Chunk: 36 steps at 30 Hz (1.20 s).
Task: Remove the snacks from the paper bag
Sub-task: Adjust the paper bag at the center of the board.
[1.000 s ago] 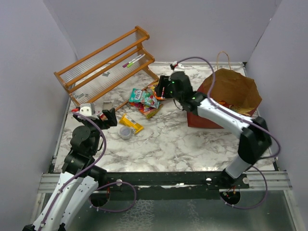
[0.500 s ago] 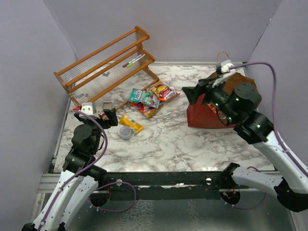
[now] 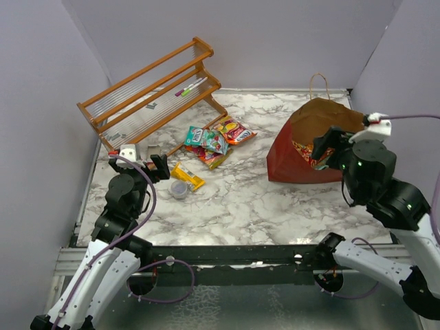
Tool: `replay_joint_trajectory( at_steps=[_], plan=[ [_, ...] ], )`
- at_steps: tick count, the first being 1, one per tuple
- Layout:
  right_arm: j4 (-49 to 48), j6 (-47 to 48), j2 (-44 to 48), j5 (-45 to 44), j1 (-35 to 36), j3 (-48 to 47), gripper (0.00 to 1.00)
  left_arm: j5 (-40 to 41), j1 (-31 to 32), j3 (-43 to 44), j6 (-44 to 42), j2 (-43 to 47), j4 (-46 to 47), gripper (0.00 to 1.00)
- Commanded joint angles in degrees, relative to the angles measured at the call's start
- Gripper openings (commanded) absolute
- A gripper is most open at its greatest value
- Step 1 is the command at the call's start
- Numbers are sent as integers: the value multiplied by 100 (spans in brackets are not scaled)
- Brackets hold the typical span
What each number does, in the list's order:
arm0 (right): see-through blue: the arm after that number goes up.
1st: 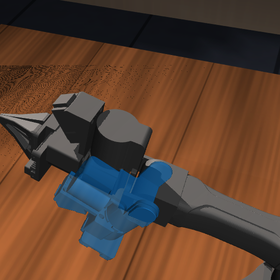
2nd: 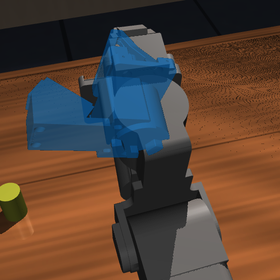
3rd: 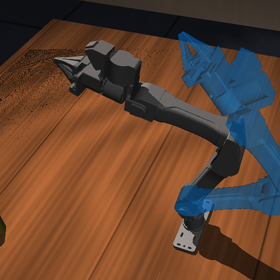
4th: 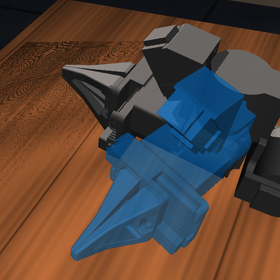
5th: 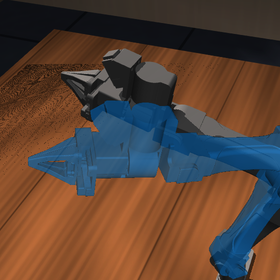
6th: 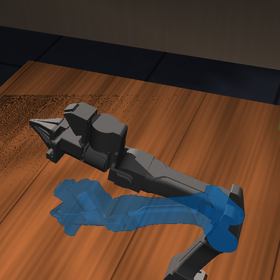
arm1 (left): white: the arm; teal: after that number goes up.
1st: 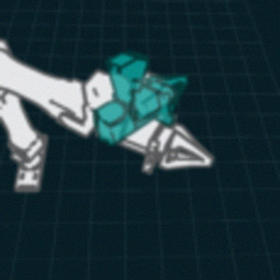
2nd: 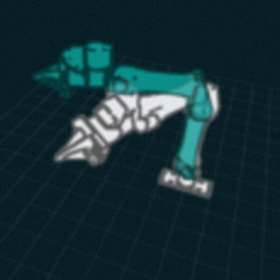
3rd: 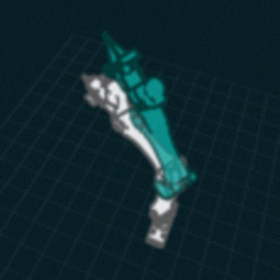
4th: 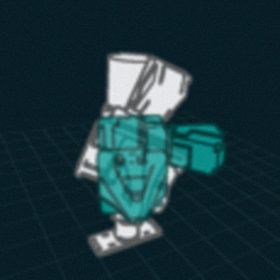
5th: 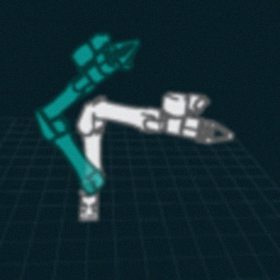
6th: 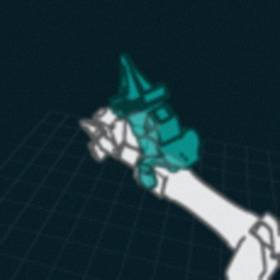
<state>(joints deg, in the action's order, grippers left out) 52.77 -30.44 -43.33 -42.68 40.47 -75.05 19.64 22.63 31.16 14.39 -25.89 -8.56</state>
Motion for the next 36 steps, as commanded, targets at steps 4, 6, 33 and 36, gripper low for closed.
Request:
replay_joint_trajectory(
  at_steps=[4, 6, 33, 36],
  plan=[
    [1676, -1745, 1401, 360, 5, -378, 83, -110, 31, 78, -34, 5, 129, 95],
    [1474, -1830, 1752, 619, 5, 29, 83, -116, 31, 72, -31, -2, 153, 95],
    [-3917, -670, 1554, -2032, 1, 3374, 69, -88, 31, 83, -21, 213, 104, 95],
    [-3792, -1054, 1141, -2500, 1, 3277, 66, -59, 31, 89, -19, 242, 65, 95]
  ],
)
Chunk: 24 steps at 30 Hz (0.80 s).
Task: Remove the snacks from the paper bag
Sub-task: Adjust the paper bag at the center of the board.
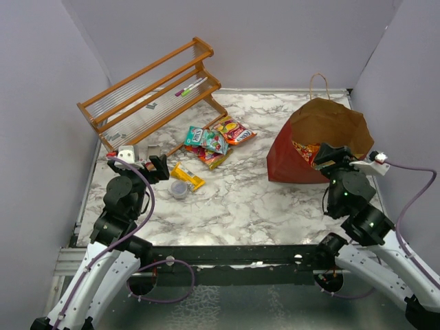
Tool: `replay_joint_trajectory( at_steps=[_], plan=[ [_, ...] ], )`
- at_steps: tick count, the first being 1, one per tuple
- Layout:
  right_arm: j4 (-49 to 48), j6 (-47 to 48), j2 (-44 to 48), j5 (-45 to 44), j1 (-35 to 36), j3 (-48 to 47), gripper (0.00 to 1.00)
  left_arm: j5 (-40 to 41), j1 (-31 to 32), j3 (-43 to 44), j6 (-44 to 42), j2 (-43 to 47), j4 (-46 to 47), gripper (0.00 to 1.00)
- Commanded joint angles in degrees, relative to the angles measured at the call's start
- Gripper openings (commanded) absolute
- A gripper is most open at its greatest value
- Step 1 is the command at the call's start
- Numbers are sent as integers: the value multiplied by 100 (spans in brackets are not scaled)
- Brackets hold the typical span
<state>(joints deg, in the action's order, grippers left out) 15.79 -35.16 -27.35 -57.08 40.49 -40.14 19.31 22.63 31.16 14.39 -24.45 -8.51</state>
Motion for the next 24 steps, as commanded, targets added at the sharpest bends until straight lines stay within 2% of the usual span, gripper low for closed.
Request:
replay_joint_trajectory(
  at_steps=[1, 3, 5, 8, 9, 12, 14, 16, 24],
  plan=[
    [68, -862, -572, -1234, 2, -263, 62, -22, 31, 90, -15, 116, 51, 95],
    [358, -1335, -754, -1534, 3, -366, 51, -7, 31, 85, -9, 133, 52, 95],
    [282, -1295, -922, -1704, -2, -430, 37, -13, 31, 88, -12, 121, 52, 95],
    [-566, 156, -1292, -1806, 3, -560, 5, -29, 35, 86, -19, 107, 73, 95],
    [-663, 462, -1421, -1825, 2, -691, 2, -24, 32, 84, -21, 111, 75, 95],
    [-531, 1001, -1573, -1519, -10, -1062, 1, 9, 31, 86, -20, 138, 47, 95],
    [-1460, 2288, -1450, -849, -39, -950, 1, 15, 31, 88, -18, 146, 49, 95],
    [-2125, 2989, -1310, -333, -50, -914, 1, 20, 31, 86, -18, 158, 39, 95],
    [-1752, 4543, -1081, 180, -50, -1976, 1, -18, 33, 77, 10, 206, 39, 95]
  ],
)
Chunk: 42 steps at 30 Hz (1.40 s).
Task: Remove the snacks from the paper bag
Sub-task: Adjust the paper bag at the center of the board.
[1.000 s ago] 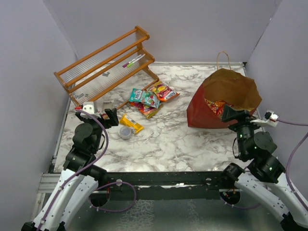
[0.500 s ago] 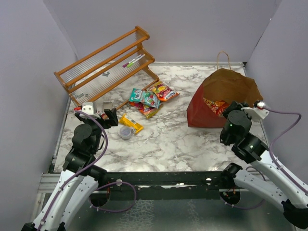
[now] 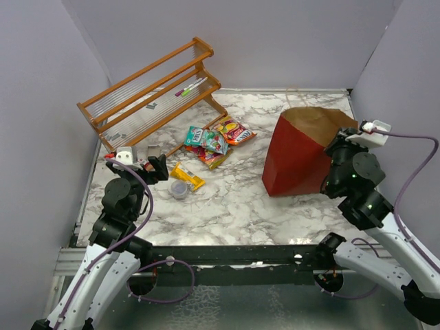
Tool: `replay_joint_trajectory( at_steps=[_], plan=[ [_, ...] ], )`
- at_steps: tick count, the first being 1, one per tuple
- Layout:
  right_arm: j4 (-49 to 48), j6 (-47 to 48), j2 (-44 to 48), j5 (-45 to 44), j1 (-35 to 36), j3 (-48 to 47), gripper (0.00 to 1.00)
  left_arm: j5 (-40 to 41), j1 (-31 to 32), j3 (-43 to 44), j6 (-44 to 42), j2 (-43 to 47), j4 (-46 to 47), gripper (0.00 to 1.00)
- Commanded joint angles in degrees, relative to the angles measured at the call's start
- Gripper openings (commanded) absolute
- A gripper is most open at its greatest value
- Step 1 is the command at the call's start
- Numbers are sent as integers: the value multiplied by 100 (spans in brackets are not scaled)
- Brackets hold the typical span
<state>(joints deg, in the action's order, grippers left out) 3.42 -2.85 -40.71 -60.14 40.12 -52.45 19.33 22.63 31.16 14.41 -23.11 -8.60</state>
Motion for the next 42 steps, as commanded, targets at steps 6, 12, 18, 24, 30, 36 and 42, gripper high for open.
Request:
replay_joint_trajectory(
  at_steps=[6, 12, 18, 24, 30, 36, 42],
  plan=[
    [529, 1941, 546, 1972, -13, -852, 1, -127, 76, 79, 81, 93, 28, 95],
    [1485, 1684, 592, 5499, -13, -751, 2, -424, 92, 29, 256, 27, 133, 95],
    [1066, 1800, -475, 4507, -14, -1100, 1, -534, 92, 76, 262, -160, 106, 95],
    [-473, 2936, -1375, 2895, -79, -1080, 1, -570, 92, 75, 270, -167, 58, 95],
    [-565, 3590, -1399, 4360, -680, -951, 1, -601, 92, 73, 241, -104, 50, 95],
    [453, 3221, -1006, 5545, -813, -1140, 1, -694, 170, 22, 206, -48, 186, 96],
    [1206, 2053, -1215, 7530, -813, -1241, 2, -895, 233, 24, 271, -43, 189, 96]
  ],
)
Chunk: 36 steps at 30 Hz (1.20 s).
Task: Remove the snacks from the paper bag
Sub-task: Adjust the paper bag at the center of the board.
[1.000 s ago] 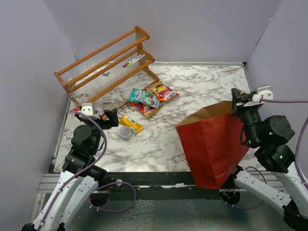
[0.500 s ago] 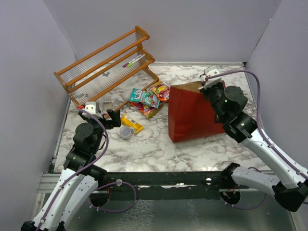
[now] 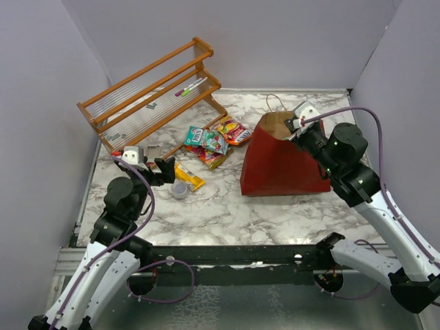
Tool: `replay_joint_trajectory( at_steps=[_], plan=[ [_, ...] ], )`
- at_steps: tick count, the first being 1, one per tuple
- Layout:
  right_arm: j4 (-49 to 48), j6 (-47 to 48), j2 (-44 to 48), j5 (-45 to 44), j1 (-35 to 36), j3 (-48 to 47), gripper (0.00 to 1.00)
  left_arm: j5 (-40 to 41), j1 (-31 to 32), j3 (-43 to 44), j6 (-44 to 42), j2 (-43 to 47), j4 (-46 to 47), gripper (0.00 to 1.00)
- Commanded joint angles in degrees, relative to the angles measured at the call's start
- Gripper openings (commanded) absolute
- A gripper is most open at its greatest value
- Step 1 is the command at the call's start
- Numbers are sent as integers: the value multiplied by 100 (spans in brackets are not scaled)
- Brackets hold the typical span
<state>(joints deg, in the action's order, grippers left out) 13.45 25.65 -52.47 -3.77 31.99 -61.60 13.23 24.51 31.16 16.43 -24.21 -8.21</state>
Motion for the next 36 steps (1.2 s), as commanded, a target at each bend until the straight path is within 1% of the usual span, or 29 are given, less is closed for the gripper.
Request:
replay_joint_trajectory(
  at_steps=[1, 2, 4, 6, 8, 11, 14, 18, 22, 24, 26, 28, 30, 33, 36],
  plan=[
    [276, -1010, -46, 2217, 0, -333, 2, -343, 45, 30, 104, 61, 141, 96],
    [338, -1219, -24, 2539, 0, -326, 1, -400, 45, 46, 166, 34, 144, 96],
    [463, -1567, 114, 2905, 0, -297, 1, -618, 45, 73, 302, -54, 142, 96],
    [527, -1956, 332, 2865, 0, -165, 1, -875, 46, 91, 536, -145, 201, 96],
    [437, -2470, 652, 2579, 0, 97, 1, -1168, 48, 64, 843, -291, 370, 96],
    [443, -3001, 1104, 2202, 0, 440, 1, -1571, 50, 71, 1305, -574, 785, 96],
    [703, -3834, 1552, 1474, 0, 760, 2, -1945, 49, 251, 1645, -992, 1147, 96],
    [1406, -5249, 2320, 515, 0, 1309, 2, -2333, 49, 627, 1741, -1575, 1376, 95],
    [2815, -6519, 3008, -547, 0, 1375, 2, -2646, 49, 760, 1906, -2077, 1776, 95],
    [3294, -6797, 3295, -718, 0, 1348, 2, -2902, 57, 759, 2169, -2391, 2233, 95],
    [3475, -6919, 3566, -807, 0, 1376, 2, -3232, 101, 854, 2455, -2816, 2804, 94],
    [3446, -6930, 3776, -856, 0, 1425, 2, -3383, 262, 1175, 2514, -3314, 3096, 94],
    [3489, -7061, 3910, -1014, 0, 1427, 3, -3375, 586, 1696, 2294, -3892, 3009, 94],
    [3645, -7358, 4060, -1251, 0, 1433, 4, -2831, 1037, 2774, 1858, -4747, 2216, 94],
    [3733, -7583, 4145, -1438, 0, 1396, 6, -2571, 1255, 3747, 1763, -5572, 1559, 92]
  ],
)
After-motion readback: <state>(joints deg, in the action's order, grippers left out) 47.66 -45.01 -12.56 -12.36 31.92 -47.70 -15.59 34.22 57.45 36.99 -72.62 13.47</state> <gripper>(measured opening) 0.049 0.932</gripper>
